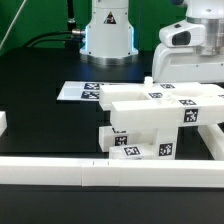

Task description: Assemble chair

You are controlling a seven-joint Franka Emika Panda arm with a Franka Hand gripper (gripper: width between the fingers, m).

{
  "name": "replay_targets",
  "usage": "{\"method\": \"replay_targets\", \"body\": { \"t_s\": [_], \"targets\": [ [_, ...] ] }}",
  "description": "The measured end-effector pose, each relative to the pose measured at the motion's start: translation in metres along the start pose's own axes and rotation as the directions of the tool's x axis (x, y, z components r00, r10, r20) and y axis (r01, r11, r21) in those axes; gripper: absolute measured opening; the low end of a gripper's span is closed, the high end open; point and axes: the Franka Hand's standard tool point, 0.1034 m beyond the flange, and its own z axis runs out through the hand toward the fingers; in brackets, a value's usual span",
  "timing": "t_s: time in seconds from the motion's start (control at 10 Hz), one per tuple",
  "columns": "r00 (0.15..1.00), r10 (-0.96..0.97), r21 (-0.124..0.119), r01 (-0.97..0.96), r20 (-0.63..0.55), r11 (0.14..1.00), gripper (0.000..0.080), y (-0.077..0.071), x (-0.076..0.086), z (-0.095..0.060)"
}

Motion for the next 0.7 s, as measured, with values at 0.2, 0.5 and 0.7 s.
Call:
{"method": "replay_targets", "body": {
  "t_s": [0.2,0.5,0.7],
  "targets": [
    [1.0,-0.001,-0.004,0.001,0.009,1.0,0.0649,0.001,-0.004,0.006],
    [1.0,-0.006,-0.01,0.007,0.022,1.0,0.0649,0.003,-0.009,0.013],
    [1.0,-0.02,-0.012,0.02,0.023,1.0,0.0649,0.007,-0.012,0.015]
  ]
}}
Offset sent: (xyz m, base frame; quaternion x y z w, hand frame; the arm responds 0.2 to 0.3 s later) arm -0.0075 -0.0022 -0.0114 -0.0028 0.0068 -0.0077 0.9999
